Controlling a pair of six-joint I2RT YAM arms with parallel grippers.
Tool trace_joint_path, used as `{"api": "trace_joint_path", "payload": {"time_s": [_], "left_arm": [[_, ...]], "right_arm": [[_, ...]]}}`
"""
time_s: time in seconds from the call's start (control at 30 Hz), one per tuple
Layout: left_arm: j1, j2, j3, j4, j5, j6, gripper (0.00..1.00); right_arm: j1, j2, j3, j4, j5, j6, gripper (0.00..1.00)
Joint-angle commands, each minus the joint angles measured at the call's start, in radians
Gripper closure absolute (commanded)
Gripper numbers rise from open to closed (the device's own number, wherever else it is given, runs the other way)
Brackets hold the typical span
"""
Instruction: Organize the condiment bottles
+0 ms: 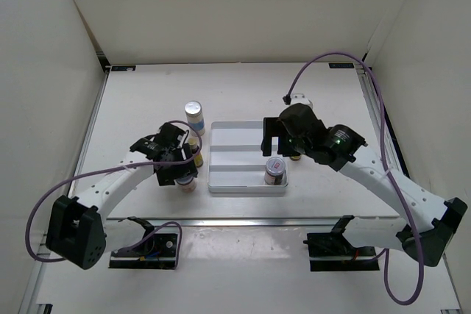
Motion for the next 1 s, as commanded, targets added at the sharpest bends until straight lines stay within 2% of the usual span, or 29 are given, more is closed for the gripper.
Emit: {"api": "trace_joint_path", "payload": {"time_s": [0.0, 0.03, 0.13, 0.17, 0.23, 0.4, 0.57, 0.77, 0.97], "left_arm": [[-0.009, 0.015, 0.0, 0.053, -0.064, -0.007, 0.16], [-0.009, 0.024, 0.0, 0.072, -0.064, 0.002, 0.25], [-0.009, 0.037, 0.009, 0.083, -0.053, 0.013, 0.35], [-0.018, 0.037, 0.009, 0.083, -0.038, 0.013, 0.45], [-0.027, 0.037, 0.027, 0.083, -0.025, 0.026, 0.56], [-0.087, -0.05, 0.096, 0.003, -0.056, -0.007, 0.7], [-0.225, -0.094, 0.232, -0.084, -0.114, -0.042, 0.74], [-0.377, 0.076, 0.349, -0.079, -0.159, -0.065, 0.77], [-0.4, 0.233, 0.385, -0.008, -0.169, -0.042, 0.77]], "right_arm": [[0.004, -0.035, -0.017, 0.022, 0.01, -0.014, 0.0], [0.004, -0.048, -0.017, 0.022, 0.01, -0.014, 0.0], [0.004, -0.072, -0.028, 0.022, 0.019, -0.024, 0.0], [0.004, -0.072, -0.028, 0.022, 0.031, -0.034, 0.0], [0.004, -0.09, -0.028, 0.022, 0.042, -0.034, 0.0], [0.004, -0.11, -0.028, 0.01, 0.063, -0.043, 0.0], [0.004, -0.132, -0.037, -0.013, 0.109, -0.043, 0.0], [0.004, -0.132, -0.037, -0.033, 0.141, -0.053, 0.0], [0.004, -0.132, -0.019, -0.062, 0.169, -0.053, 0.0]]}}
